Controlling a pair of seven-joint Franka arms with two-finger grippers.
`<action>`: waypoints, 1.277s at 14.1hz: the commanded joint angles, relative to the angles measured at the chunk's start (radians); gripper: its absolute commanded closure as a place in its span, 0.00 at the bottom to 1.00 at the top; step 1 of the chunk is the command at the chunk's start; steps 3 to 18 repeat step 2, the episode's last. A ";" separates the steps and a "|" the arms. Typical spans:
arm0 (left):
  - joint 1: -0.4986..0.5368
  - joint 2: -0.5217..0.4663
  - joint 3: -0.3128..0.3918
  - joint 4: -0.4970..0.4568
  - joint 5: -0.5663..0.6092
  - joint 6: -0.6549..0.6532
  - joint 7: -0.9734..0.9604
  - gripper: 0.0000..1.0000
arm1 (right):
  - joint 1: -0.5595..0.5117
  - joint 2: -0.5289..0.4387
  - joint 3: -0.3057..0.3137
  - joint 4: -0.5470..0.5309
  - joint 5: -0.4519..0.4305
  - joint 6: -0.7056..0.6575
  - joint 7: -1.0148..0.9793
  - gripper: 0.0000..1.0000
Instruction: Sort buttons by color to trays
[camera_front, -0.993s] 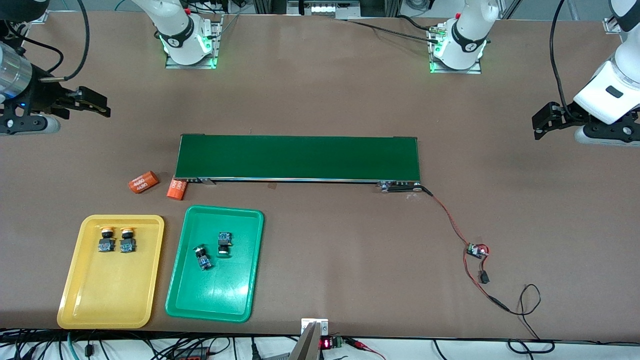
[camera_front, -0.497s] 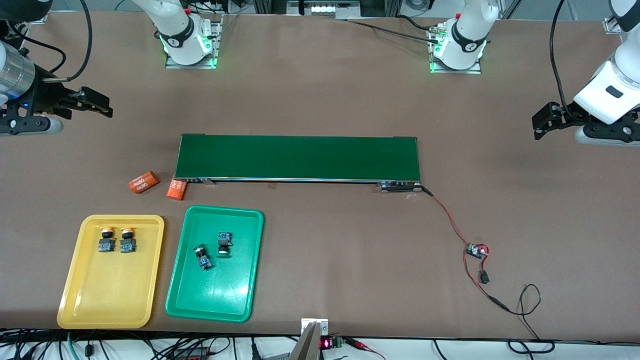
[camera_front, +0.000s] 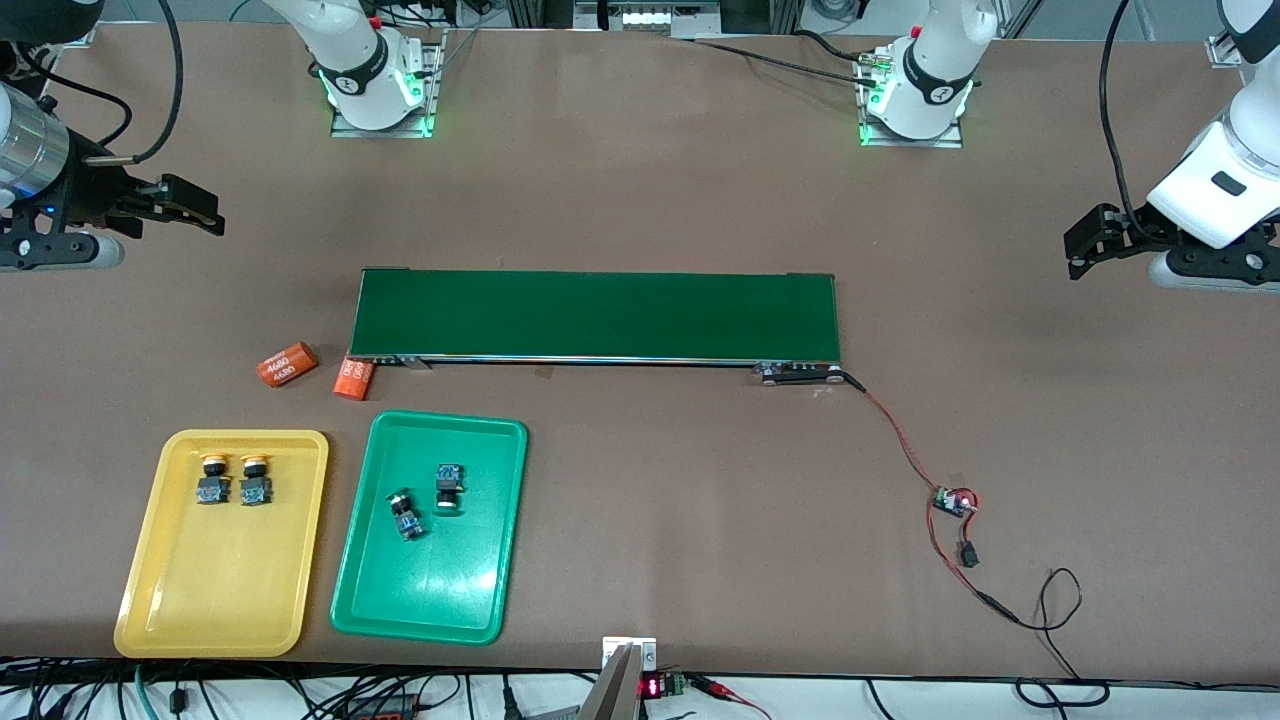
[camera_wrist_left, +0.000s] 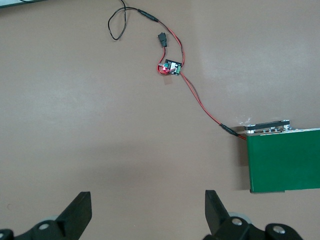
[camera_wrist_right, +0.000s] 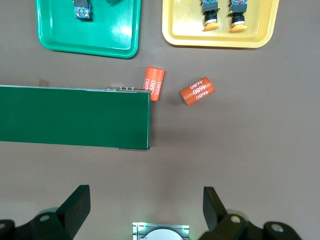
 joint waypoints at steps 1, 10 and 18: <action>0.003 -0.017 -0.003 -0.007 -0.014 -0.010 -0.007 0.00 | 0.003 0.006 -0.002 0.022 -0.003 -0.008 0.026 0.00; 0.002 -0.017 -0.003 -0.007 -0.014 -0.010 -0.007 0.00 | 0.003 0.006 -0.002 0.022 -0.004 -0.006 0.026 0.00; 0.002 -0.017 -0.003 -0.007 -0.014 -0.010 -0.007 0.00 | 0.003 0.006 -0.002 0.022 -0.004 -0.006 0.026 0.00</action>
